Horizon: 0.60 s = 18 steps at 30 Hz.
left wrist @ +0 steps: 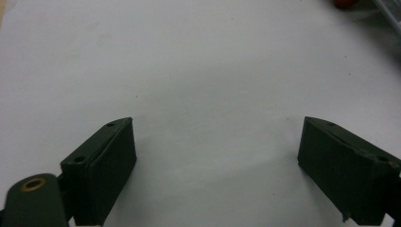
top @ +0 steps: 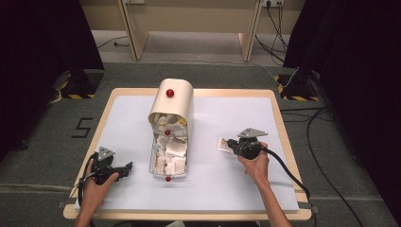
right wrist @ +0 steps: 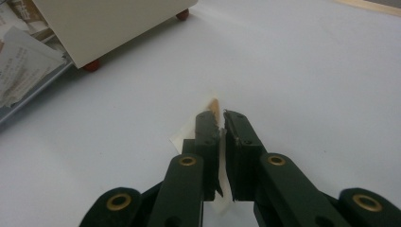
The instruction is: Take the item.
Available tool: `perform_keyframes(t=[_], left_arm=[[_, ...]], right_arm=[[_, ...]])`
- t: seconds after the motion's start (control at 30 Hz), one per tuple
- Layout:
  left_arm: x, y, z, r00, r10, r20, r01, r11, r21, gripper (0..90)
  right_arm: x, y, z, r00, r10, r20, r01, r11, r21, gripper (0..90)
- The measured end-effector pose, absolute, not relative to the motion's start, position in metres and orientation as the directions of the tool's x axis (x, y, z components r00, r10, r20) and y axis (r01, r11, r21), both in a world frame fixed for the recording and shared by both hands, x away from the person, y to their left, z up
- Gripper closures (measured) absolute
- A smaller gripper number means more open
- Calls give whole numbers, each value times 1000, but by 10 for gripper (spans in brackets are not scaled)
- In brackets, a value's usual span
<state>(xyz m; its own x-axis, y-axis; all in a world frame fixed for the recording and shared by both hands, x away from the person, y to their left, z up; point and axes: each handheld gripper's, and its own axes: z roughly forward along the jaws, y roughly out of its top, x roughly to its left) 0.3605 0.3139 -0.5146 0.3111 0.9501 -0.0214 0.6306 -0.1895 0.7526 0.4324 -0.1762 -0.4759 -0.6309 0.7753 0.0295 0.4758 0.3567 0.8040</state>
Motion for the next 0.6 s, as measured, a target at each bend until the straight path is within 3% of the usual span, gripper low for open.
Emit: perform_keyframes(t=[0.43,0.6], left_arm=[[360,314,-515,311,950,-21,630,-189,753,113],[360,314,-515,311,950,-21,630,-189,753,113]], right_arm=[[433,-182,-472,-611,791,36,477,332,814,763],[433,-184,-468,-605,795,47,479,316,819,681]])
